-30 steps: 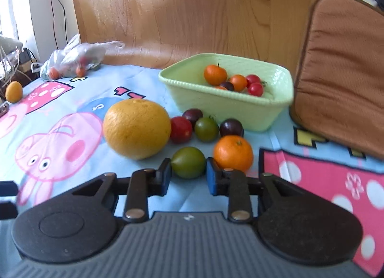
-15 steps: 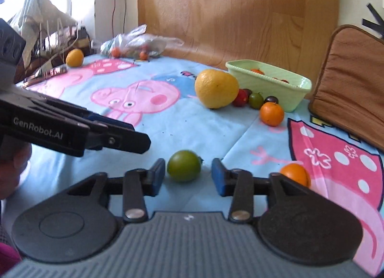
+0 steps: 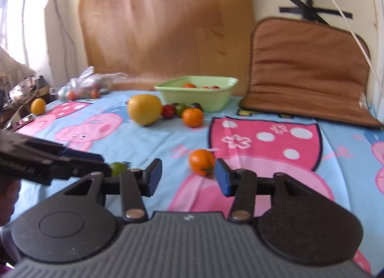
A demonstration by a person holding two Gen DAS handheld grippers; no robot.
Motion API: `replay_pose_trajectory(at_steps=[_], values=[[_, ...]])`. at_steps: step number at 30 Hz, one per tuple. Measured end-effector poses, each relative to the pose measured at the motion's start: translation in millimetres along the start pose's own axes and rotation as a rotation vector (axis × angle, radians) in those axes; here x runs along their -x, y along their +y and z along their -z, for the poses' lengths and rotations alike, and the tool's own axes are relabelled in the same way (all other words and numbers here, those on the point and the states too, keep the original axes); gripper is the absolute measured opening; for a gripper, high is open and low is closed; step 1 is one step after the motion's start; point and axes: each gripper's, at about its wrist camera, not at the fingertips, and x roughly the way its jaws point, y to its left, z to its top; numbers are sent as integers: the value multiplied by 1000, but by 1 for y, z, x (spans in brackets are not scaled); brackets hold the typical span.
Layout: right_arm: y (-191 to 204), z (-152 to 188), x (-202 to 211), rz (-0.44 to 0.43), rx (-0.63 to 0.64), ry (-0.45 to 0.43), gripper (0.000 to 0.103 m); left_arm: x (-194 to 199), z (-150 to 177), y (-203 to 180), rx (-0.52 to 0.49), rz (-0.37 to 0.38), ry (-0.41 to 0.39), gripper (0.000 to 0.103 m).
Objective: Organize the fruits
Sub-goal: 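Grasp the green tomato with the left tool while the right tool grasps an orange cherry tomato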
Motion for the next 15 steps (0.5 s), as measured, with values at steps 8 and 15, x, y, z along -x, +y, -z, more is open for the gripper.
replay_pose_trajectory(at_steps=[8,15], values=[[1,0,-29,-2,44,52,48,-12,1,-1,-30,-54,15,29],[-4,-6,-39,-60,-4,61,32,-12,-20,16,31,-38,-19,29]])
